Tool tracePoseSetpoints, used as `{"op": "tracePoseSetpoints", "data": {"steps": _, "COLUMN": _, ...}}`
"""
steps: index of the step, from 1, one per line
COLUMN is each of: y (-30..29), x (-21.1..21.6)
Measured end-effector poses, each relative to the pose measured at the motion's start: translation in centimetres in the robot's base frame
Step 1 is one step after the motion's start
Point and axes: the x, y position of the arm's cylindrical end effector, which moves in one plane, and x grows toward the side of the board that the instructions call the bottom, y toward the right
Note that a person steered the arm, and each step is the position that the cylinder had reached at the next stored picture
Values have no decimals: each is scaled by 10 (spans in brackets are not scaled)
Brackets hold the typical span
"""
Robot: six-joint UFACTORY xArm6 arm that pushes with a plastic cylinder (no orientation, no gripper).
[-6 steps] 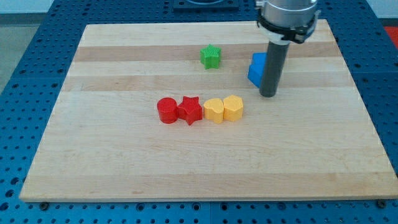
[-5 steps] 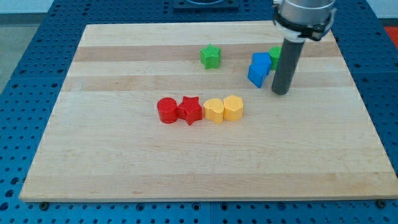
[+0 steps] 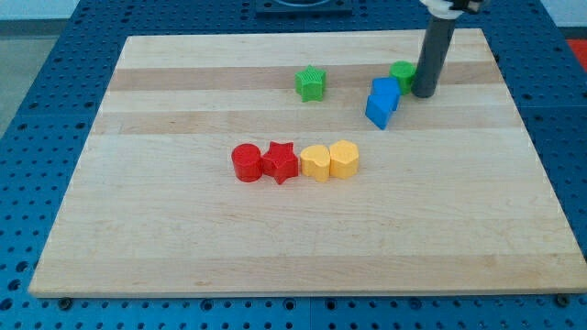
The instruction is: Push the green circle above the cube
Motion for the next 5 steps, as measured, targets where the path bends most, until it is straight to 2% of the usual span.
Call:
{"op": "tracePoseSetpoints", "data": {"steps": 2, "y": 10, "x": -17}}
{"op": "tracePoseSetpoints", "data": {"steps": 5, "y": -23, "x": -17}}
